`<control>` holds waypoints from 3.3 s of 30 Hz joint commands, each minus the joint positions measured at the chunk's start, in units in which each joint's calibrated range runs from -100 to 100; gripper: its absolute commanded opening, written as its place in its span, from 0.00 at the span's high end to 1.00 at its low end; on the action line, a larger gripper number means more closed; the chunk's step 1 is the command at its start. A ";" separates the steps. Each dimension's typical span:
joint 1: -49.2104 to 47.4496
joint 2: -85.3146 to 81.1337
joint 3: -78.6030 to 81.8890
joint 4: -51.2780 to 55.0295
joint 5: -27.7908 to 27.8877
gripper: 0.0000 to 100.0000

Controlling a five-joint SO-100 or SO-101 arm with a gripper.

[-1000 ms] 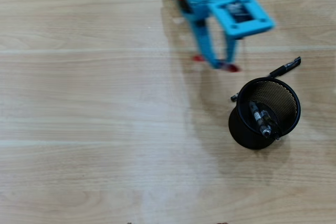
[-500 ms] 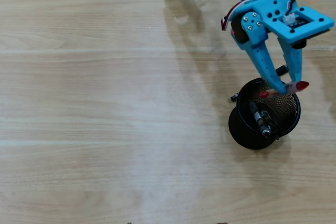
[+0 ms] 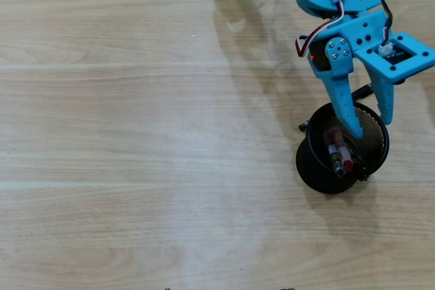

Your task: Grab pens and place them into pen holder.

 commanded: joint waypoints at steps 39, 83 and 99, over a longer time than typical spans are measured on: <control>-15.64 14.23 -6.82 35.99 -34.25 0.86; -13.46 5.52 -15.88 53.44 -33.05 0.98; 3.96 8.82 -28.37 15.71 9.09 0.98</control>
